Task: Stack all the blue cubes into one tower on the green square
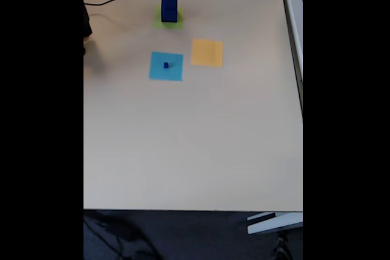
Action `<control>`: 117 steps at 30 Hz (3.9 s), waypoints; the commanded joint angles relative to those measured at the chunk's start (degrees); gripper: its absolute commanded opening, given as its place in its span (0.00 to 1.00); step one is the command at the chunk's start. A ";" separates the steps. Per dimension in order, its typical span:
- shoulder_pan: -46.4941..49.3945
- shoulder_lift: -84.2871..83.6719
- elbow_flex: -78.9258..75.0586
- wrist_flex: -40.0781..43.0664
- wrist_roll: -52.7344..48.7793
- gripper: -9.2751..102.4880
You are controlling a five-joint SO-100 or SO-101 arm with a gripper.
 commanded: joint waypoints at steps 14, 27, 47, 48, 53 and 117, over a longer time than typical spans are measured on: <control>0.00 -0.44 -3.34 1.14 -0.35 0.25; 0.53 -0.88 -3.43 0.88 -0.62 0.22; 0.97 -1.05 -3.43 0.79 -1.41 0.19; 1.05 -1.05 -3.43 0.79 -1.49 0.19; 1.05 -1.05 -3.52 0.79 -1.49 0.19; -0.88 -4.92 -12.57 8.79 4.39 0.18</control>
